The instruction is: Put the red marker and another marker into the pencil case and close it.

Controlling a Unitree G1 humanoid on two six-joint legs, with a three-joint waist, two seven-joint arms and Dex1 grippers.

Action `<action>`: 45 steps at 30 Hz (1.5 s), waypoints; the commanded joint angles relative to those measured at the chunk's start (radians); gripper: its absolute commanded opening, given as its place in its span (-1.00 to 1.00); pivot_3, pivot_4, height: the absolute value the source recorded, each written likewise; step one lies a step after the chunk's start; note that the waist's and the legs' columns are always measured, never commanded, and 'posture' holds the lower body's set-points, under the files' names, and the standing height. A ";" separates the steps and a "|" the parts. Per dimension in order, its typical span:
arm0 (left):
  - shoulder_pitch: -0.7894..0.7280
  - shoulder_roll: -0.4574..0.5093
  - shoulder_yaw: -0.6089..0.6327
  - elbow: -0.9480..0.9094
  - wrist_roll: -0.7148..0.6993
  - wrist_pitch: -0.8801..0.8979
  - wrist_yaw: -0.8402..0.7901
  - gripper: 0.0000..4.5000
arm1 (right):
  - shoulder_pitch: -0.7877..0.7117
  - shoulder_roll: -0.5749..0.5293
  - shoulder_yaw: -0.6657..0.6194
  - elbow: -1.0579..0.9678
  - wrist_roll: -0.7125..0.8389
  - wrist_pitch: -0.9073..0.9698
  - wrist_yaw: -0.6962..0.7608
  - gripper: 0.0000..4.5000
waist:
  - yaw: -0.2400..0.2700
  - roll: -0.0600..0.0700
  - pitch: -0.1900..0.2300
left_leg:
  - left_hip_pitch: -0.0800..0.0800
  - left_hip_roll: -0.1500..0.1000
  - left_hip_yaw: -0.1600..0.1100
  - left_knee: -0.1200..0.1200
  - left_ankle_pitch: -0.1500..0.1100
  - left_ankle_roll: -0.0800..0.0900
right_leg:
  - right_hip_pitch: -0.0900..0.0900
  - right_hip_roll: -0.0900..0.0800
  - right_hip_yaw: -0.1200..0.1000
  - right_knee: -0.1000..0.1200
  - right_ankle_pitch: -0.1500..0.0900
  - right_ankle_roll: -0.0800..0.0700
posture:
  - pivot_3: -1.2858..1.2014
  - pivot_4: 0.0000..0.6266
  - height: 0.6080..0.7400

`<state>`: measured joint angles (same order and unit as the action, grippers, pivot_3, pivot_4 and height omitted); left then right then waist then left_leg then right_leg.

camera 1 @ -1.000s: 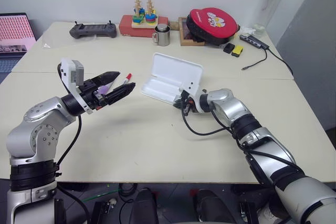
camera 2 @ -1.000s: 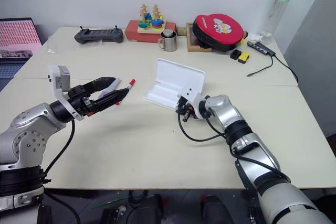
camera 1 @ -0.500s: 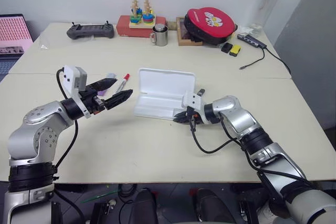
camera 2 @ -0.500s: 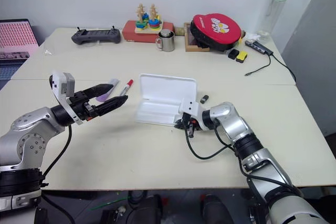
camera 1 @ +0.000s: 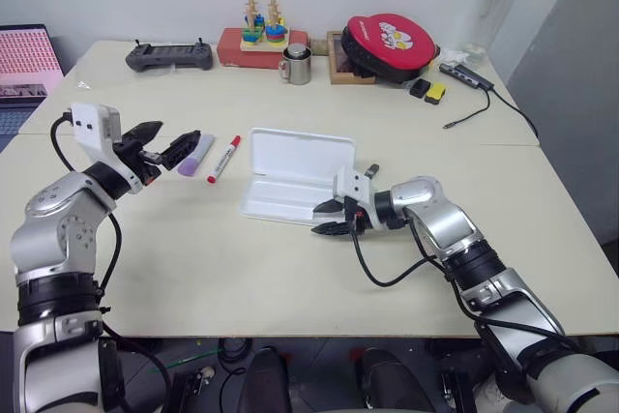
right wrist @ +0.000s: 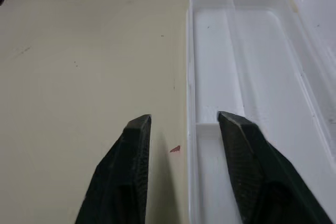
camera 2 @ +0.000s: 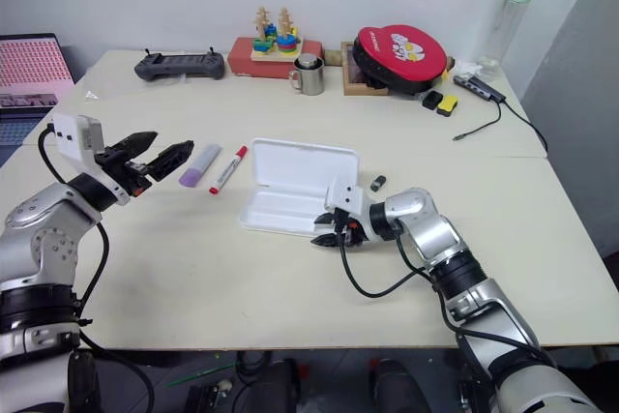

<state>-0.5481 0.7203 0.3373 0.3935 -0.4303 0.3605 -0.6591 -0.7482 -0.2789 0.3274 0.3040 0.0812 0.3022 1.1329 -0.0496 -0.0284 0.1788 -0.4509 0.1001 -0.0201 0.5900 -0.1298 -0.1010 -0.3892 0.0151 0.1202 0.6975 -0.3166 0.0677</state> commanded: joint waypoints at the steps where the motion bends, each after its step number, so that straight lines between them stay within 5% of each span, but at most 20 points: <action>1: -0.078 0.024 -0.038 0.168 0.123 -0.067 0.099 1.00 | -0.007 0.001 -0.068 -0.080 0.054 0.007 -0.034 0.39 | 0.001 0.000 0.000 | 0.000 0.000 0.000 0.000 0.000 0.000 | 0.000 0.000 0.000 0.000 0.000 0.000 | 0.03 -0.52 1.00; 6: -0.206 -0.014 -0.181 0.437 0.282 -0.140 0.115 1.00 | -0.014 0.076 -0.161 -0.209 0.097 0.056 -0.215 0.93 | 0.009 0.000 0.000 | 0.000 0.000 0.000 0.000 0.000 0.000 | 0.000 0.000 -0.001 0.000 0.000 0.000 | 0.03 -0.52 1.00; 8: -0.248 -0.027 -0.205 0.507 0.309 -0.178 0.101 1.00 | -0.011 0.095 -0.169 -0.243 0.099 0.078 -0.263 0.99 | 0.017 0.000 0.000 | -0.001 0.000 0.000 -0.001 0.000 0.000 | -0.001 0.000 -0.001 0.000 0.000 0.000 | 0.03 -0.52 1.00; 16: -0.345 -0.047 -0.224 0.644 0.347 -0.255 0.072 1.00 | 0.002 0.104 -0.197 -0.353 0.160 0.151 -0.337 0.99 | 0.019 0.000 0.000 | -0.002 0.000 0.000 -0.002 0.000 0.000 | -0.001 0.000 -0.001 0.000 0.000 -0.001 | 0.03 -0.52 1.00; 22: -0.379 -0.034 -0.142 0.591 0.287 -0.249 0.113 1.00 | 0.032 0.076 -0.185 -0.381 0.166 0.163 -0.350 0.99 | 0.019 0.000 0.000 | -0.002 0.000 0.000 -0.002 0.000 0.000 | -0.001 0.000 -0.001 0.000 0.000 0.000 | 0.03 -0.52 1.00; 32: -0.357 -0.156 -0.202 0.448 0.256 -0.151 -0.078 1.00 | 0.033 0.061 -0.181 -0.383 0.163 0.171 -0.372 0.99 | 0.015 0.000 0.000 | -0.002 0.000 0.000 -0.001 0.000 0.000 | -0.001 0.000 -0.001 0.000 0.000 0.000 | 0.03 -0.52 1.00; 45: -0.330 -0.175 -0.242 0.474 0.327 -0.151 0.008 1.00 | 0.043 0.031 -0.187 -0.414 0.181 0.198 -0.391 0.99 | 0.017 0.000 0.000 | -0.002 0.000 0.000 -0.001 0.000 0.000 | -0.001 0.000 -0.001 0.000 0.000 0.000 | 0.03 -0.52 1.00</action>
<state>-0.8602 0.5397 0.0818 0.8832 -0.1066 0.2339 -0.6703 -0.6960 -0.2385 0.1585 -0.0608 0.2496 0.5020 0.7518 -0.0326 -0.0288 0.1789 -0.4525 0.0999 -0.0206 0.5886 -0.1300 -0.1012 -0.3898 0.0152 0.1192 0.6971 -0.3164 0.0674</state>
